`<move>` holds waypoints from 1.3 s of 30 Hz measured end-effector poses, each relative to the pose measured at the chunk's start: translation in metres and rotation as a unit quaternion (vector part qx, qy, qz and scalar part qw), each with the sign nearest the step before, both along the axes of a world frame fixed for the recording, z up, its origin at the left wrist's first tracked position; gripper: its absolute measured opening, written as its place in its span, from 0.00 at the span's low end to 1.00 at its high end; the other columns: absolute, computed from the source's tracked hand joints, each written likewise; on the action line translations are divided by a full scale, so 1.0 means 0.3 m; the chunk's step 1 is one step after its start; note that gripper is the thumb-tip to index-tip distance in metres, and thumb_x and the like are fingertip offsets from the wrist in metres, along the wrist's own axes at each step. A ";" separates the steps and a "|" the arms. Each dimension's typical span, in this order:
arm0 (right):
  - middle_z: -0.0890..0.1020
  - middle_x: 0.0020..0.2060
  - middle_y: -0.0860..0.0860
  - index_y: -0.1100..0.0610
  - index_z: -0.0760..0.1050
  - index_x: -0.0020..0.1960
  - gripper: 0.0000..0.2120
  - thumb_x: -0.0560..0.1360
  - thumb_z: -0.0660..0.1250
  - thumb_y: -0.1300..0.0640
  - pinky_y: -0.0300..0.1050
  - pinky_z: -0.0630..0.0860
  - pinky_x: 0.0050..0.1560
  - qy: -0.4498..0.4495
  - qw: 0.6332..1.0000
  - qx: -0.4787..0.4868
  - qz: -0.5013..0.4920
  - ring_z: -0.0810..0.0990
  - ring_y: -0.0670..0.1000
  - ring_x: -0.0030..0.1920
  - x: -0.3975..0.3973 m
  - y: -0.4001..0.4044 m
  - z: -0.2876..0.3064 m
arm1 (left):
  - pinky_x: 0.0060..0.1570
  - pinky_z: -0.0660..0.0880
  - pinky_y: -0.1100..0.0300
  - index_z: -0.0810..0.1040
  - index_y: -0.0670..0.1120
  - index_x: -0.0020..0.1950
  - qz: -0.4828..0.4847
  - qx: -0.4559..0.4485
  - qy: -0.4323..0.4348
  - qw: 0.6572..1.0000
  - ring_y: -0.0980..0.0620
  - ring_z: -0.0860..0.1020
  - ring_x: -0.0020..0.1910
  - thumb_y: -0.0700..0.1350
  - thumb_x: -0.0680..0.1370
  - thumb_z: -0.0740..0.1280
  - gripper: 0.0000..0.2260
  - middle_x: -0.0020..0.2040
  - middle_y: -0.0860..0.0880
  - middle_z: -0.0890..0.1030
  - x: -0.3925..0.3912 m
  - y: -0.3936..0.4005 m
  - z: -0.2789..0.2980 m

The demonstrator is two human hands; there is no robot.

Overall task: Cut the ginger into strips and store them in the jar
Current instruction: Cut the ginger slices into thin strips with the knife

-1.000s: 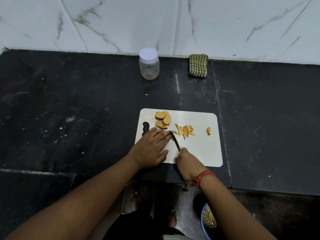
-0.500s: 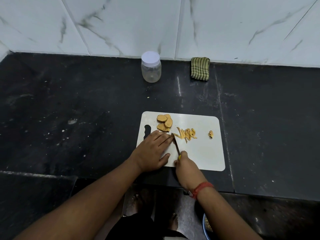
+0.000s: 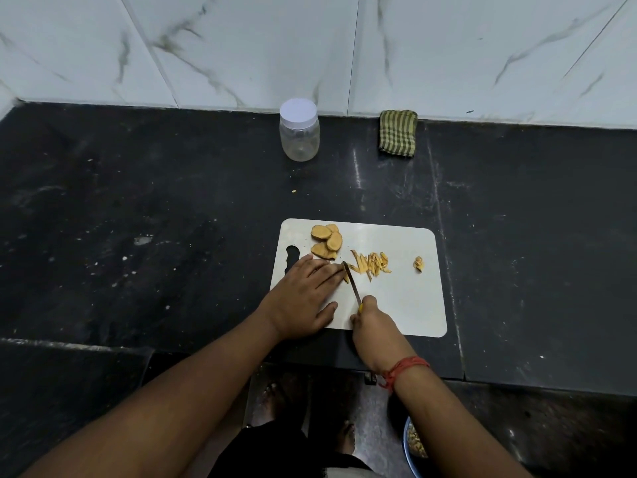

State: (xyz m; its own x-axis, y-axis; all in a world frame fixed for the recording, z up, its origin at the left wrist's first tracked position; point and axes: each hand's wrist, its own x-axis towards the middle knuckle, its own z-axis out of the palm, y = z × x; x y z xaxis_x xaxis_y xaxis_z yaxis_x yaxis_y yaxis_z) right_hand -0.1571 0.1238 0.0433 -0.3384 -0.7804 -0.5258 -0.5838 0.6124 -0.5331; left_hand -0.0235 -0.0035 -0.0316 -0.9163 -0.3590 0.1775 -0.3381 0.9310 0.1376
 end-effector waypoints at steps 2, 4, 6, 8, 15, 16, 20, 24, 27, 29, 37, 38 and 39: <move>0.75 0.40 0.56 0.58 0.60 0.52 0.04 0.80 0.55 0.62 0.42 0.63 0.39 -0.003 1.000 0.001 0.003 0.76 0.58 0.43 -0.003 0.001 0.001 | 0.75 0.61 0.44 0.70 0.43 0.76 0.001 0.004 -0.003 1.000 0.46 0.69 0.71 0.56 0.80 0.61 0.28 0.73 0.46 0.72 0.000 0.000 0.000; 0.72 0.38 0.53 0.58 0.59 0.51 0.04 0.81 0.55 0.62 0.42 0.64 0.40 -0.007 1.000 0.005 0.004 0.72 0.55 0.40 -0.006 0.000 0.002 | 0.76 0.60 0.45 0.70 0.43 0.76 0.002 0.005 -0.003 1.000 0.46 0.69 0.71 0.56 0.80 0.61 0.28 0.73 0.46 0.72 0.001 -0.001 -0.002; 0.71 0.37 0.51 0.57 0.59 0.51 0.04 0.81 0.55 0.62 0.42 0.64 0.40 -0.005 1.000 0.006 0.004 0.71 0.53 0.39 -0.008 -0.001 0.002 | 0.76 0.60 0.45 0.70 0.43 0.76 0.002 0.006 0.000 1.000 0.46 0.69 0.71 0.56 0.80 0.61 0.27 0.73 0.47 0.72 0.001 -0.001 -0.002; 0.70 0.35 0.49 0.57 0.60 0.51 0.04 0.81 0.55 0.61 0.43 0.64 0.39 -0.001 1.000 0.005 0.007 0.70 0.53 0.38 -0.009 -0.003 0.001 | 0.76 0.60 0.45 0.71 0.42 0.76 0.001 0.007 0.003 1.000 0.46 0.70 0.71 0.56 0.80 0.61 0.27 0.73 0.46 0.72 0.000 -0.001 -0.001; 0.74 0.40 0.53 0.61 0.62 0.55 0.04 0.80 0.55 0.63 0.41 0.65 0.40 -0.009 1.000 0.024 0.013 0.75 0.56 0.43 -0.007 -0.023 0.015 | 0.76 0.61 0.46 0.71 0.42 0.75 -0.008 0.008 0.011 1.000 0.45 0.70 0.70 0.55 0.80 0.62 0.27 0.72 0.45 0.73 -0.002 -0.006 0.001; 0.76 0.42 0.56 0.62 0.63 0.56 0.06 0.80 0.56 0.63 0.41 0.65 0.41 -0.010 0.999 0.029 0.013 0.77 0.58 0.46 -0.009 -0.026 0.019 | 0.76 0.61 0.47 0.72 0.42 0.75 -0.008 0.007 0.012 1.000 0.45 0.70 0.70 0.55 0.79 0.61 0.27 0.72 0.45 0.73 -0.002 -0.006 0.001; 0.79 0.51 0.61 0.61 0.62 0.55 0.05 0.80 0.55 0.62 0.40 0.65 0.41 -0.009 0.998 0.054 0.024 0.79 0.59 0.53 -0.016 -0.034 0.022 | 0.75 0.62 0.47 0.71 0.42 0.76 -0.006 0.010 0.005 1.000 0.45 0.70 0.69 0.56 0.80 0.61 0.28 0.72 0.45 0.73 -0.003 -0.007 0.004; 0.79 0.50 0.60 0.62 0.63 0.55 0.05 0.81 0.56 0.61 0.40 0.65 0.40 -0.017 0.997 0.072 0.029 0.78 0.57 0.48 -0.033 -0.046 0.035 | 0.74 0.63 0.48 0.70 0.41 0.76 -0.001 0.008 0.005 1.000 0.45 0.70 0.68 0.56 0.80 0.61 0.28 0.72 0.45 0.73 -0.004 -0.003 0.011; 0.79 0.49 0.59 0.62 0.64 0.56 0.07 0.81 0.56 0.60 0.41 0.65 0.40 -0.019 0.997 0.071 0.031 0.76 0.55 0.44 -0.037 -0.044 0.040 | 0.74 0.63 0.49 0.70 0.41 0.76 0.003 0.009 0.003 1.000 0.45 0.70 0.69 0.56 0.80 0.62 0.28 0.71 0.46 0.73 -0.003 0.001 0.012; 0.78 0.42 0.55 0.60 0.61 0.53 0.04 0.80 0.56 0.61 0.41 0.64 0.39 -0.010 0.997 0.058 0.040 0.78 0.56 0.46 -0.032 -0.034 0.033 | 0.74 0.63 0.48 0.70 0.41 0.76 0.003 0.006 0.001 1.000 0.45 0.70 0.69 0.56 0.80 0.62 0.28 0.72 0.46 0.73 -0.005 0.003 0.014; 0.73 0.37 0.52 0.57 0.59 0.52 0.05 0.80 0.56 0.63 0.42 0.65 0.40 0.003 1.000 0.014 0.022 0.71 0.54 0.39 -0.013 -0.012 0.019 | 0.73 0.64 0.48 0.70 0.41 0.75 0.003 -0.004 -0.004 1.000 0.45 0.70 0.68 0.56 0.80 0.61 0.29 0.71 0.45 0.73 -0.007 -0.003 0.017; 0.75 0.39 0.54 0.58 0.59 0.52 0.05 0.80 0.56 0.62 0.43 0.65 0.40 0.003 1.000 0.018 0.020 0.71 0.54 0.40 -0.011 -0.006 0.016 | 0.73 0.64 0.49 0.70 0.41 0.75 0.003 -0.007 -0.006 1.000 0.45 0.70 0.68 0.56 0.80 0.61 0.29 0.71 0.45 0.73 -0.007 -0.002 0.017; 0.77 0.43 0.57 0.59 0.60 0.53 0.04 0.80 0.56 0.62 0.43 0.66 0.41 0.005 1.000 0.022 0.018 0.72 0.54 0.40 -0.010 -0.001 0.015 | 0.74 0.63 0.49 0.70 0.41 0.75 0.004 -0.011 -0.007 1.000 0.45 0.70 0.68 0.57 0.80 0.61 0.29 0.71 0.45 0.73 -0.007 -0.001 0.017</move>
